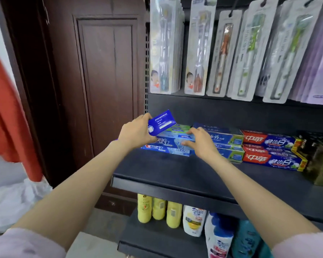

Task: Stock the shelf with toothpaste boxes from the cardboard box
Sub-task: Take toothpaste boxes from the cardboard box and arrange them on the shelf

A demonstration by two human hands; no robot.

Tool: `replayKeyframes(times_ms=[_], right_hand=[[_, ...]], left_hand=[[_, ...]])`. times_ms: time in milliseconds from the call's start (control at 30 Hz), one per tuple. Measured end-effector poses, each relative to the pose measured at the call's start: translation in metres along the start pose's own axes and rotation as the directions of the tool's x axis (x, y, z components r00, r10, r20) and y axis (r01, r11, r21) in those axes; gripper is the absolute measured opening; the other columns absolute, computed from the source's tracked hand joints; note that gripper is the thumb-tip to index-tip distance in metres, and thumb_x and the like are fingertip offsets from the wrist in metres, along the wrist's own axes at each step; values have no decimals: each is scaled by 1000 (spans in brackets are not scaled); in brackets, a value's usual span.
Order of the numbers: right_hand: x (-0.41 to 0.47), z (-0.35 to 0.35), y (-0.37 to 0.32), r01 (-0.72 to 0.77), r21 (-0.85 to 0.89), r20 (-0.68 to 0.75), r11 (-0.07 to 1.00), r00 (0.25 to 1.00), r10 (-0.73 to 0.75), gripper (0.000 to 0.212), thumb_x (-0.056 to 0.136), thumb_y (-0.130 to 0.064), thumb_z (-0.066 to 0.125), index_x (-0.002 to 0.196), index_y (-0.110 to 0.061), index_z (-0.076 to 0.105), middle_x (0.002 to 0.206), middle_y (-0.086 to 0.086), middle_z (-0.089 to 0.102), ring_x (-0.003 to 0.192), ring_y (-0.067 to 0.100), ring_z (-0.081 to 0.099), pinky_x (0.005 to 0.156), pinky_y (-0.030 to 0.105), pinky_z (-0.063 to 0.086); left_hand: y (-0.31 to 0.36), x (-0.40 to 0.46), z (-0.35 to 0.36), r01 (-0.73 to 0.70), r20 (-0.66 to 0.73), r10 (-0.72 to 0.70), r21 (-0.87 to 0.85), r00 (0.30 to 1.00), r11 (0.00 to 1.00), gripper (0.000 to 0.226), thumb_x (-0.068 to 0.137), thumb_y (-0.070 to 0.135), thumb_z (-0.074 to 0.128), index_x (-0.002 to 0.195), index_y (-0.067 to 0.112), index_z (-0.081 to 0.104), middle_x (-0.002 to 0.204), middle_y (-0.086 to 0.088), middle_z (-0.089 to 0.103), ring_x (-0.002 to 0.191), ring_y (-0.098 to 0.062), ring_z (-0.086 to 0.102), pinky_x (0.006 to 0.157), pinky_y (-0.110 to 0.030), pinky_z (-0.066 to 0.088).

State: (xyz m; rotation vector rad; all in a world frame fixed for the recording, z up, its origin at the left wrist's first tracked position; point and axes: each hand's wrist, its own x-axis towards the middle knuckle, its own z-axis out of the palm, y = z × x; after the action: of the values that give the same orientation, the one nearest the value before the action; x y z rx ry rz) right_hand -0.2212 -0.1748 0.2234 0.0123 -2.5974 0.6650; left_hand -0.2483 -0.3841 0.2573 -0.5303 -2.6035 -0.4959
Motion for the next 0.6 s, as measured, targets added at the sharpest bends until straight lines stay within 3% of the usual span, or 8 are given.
replayKeyframes(times_ms=[167, 333, 533, 600], right_hand=[[11, 42, -9, -77, -40, -23, 996, 997, 76, 46, 87, -28, 65, 124, -4, 52, 127, 12, 45, 119, 29, 46, 97, 37, 39], [9, 68, -12, -42, -355, -66, 934, 998, 20, 45, 86, -36, 64, 123, -12, 53, 124, 6, 46, 115, 25, 48, 88, 35, 43], [16, 71, -18, -53, -395, 46, 917, 996, 77, 40, 87, -32, 63, 121, -12, 56, 124, 7, 49, 118, 24, 47, 89, 36, 43], [20, 66, -22, -68, -262, 79, 963, 993, 91, 43, 87, -24, 65, 126, -13, 54, 128, 6, 49, 123, 23, 46, 92, 32, 41]], left_hand=[[-29, 14, 11, -48, 45, 50, -43, 998, 998, 57, 75, 38, 73, 117, 16, 42, 125, -1, 59, 106, -22, 60, 76, -28, 42], [-47, 21, 25, -76, 95, 81, -60, 992, 995, 57, 77, 38, 71, 119, 16, 41, 125, -2, 60, 105, -24, 61, 76, -29, 43], [-58, 27, 30, -94, 116, 106, -110, 988, 990, 56, 76, 39, 72, 117, 15, 41, 123, -1, 61, 104, -22, 62, 76, -29, 44], [-56, 28, 31, -122, 126, 137, -116, 983, 986, 56, 75, 40, 73, 117, 17, 43, 122, -1, 61, 104, -22, 62, 75, -28, 45]])
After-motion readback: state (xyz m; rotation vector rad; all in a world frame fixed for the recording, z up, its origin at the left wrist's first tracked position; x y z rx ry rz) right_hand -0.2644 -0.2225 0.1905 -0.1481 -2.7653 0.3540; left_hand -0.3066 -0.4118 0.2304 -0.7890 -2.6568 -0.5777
